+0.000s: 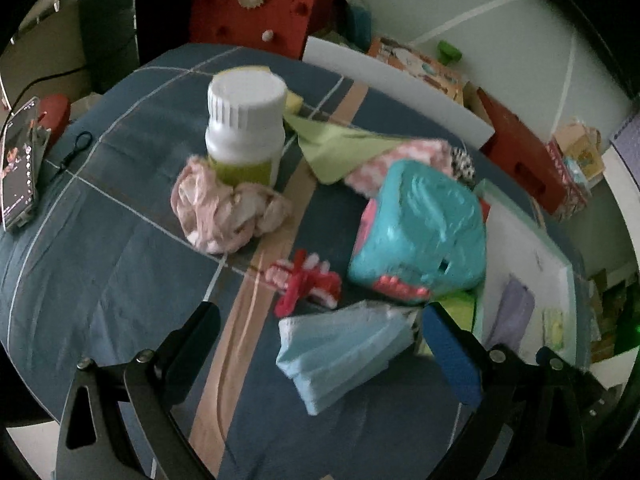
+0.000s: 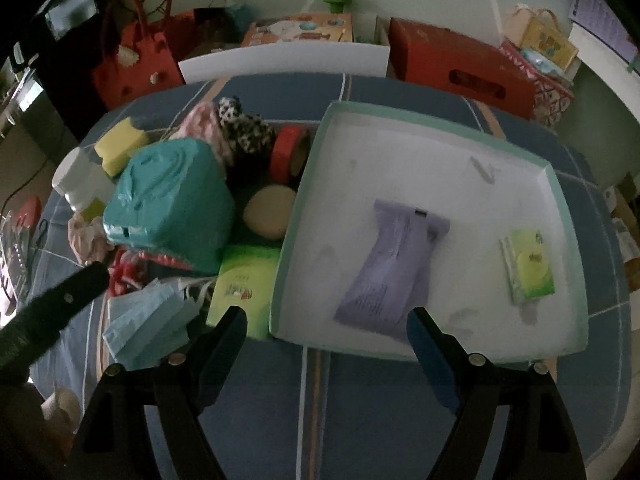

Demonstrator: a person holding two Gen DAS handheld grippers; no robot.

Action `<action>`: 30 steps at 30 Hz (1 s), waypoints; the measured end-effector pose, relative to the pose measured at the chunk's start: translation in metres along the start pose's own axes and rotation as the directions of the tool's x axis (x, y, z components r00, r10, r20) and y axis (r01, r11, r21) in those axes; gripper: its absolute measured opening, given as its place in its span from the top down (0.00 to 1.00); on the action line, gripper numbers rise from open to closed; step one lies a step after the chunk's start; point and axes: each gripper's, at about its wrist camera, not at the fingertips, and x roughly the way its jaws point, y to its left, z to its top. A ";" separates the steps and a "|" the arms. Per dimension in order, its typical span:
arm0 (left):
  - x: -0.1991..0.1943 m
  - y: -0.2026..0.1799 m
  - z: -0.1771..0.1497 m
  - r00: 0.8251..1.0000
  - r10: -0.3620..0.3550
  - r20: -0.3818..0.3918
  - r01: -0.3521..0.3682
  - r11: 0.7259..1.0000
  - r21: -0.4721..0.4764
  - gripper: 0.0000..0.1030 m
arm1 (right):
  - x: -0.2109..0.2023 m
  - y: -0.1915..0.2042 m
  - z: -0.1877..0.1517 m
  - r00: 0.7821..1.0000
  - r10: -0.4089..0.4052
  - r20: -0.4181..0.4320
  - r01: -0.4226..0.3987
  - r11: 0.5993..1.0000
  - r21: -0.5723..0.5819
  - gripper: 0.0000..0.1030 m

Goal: Organize soft objects
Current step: 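Withdraw both tools from the tray back toward the cluttered items, then grasp the blue face mask with the left tool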

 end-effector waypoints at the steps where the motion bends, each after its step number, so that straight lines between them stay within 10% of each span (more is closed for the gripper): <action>1: 0.002 0.000 -0.002 1.000 -0.001 -0.009 0.001 1.000 0.002 0.03 | 0.000 -0.001 -0.003 1.000 -0.005 -0.004 0.005 1.000 0.007 0.18; 15: 0.026 -0.021 -0.029 0.990 0.052 -0.128 -0.031 0.987 0.158 0.03 | 0.005 -0.014 -0.015 0.998 -0.043 -0.043 0.044 0.999 0.029 0.18; 30: 0.030 -0.060 -0.028 0.980 0.191 -0.059 -0.159 0.921 0.356 0.03 | 0.012 -0.027 -0.008 0.998 -0.037 -0.055 0.040 0.997 0.059 0.18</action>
